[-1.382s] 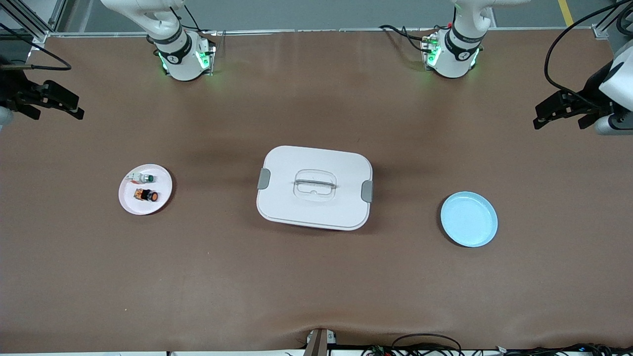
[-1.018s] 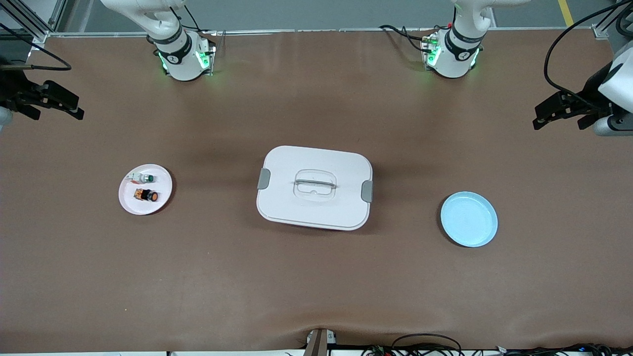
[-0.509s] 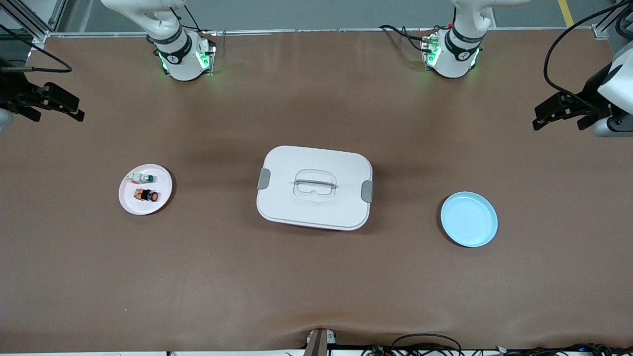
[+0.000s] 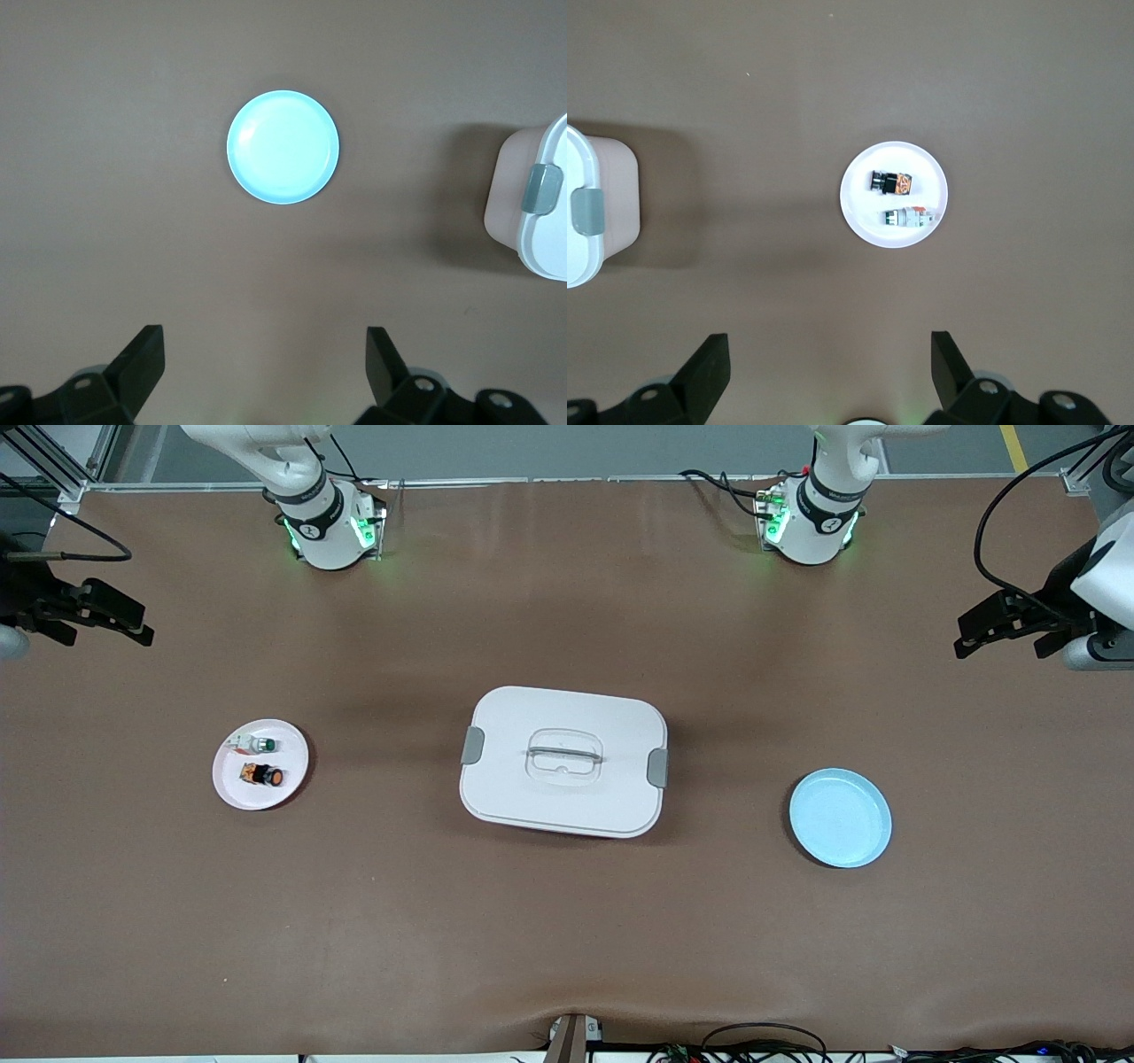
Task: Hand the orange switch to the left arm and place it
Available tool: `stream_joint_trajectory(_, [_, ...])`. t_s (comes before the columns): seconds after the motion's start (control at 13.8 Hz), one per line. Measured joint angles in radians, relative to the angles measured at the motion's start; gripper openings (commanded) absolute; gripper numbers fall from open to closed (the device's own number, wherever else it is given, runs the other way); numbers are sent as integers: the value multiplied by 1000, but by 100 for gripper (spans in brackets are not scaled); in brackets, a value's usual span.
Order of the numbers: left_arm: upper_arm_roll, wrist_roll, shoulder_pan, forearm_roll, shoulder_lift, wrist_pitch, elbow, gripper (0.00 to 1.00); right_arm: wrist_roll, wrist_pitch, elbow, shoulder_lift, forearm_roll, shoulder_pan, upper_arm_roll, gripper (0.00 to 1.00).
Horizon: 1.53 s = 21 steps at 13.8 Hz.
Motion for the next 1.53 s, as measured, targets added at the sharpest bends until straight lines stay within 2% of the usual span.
stream_joint_trajectory(0.44, [0,0,0,0,0,0,0,100,34,-56,-1,77,0,-13,-6,100])
stream_joint_trajectory(0.95, [0,0,0,0,0,0,0,100,34,-56,0,108,-3,-13,-6,100])
stream_joint_trajectory(1.31, [0,0,0,0,0,0,1,100,34,-29,14,229,-3,-27,-8,100])
stream_joint_trajectory(1.53, [0,0,0,0,0,0,1,100,34,7,20,264,-2,-36,-8,100])
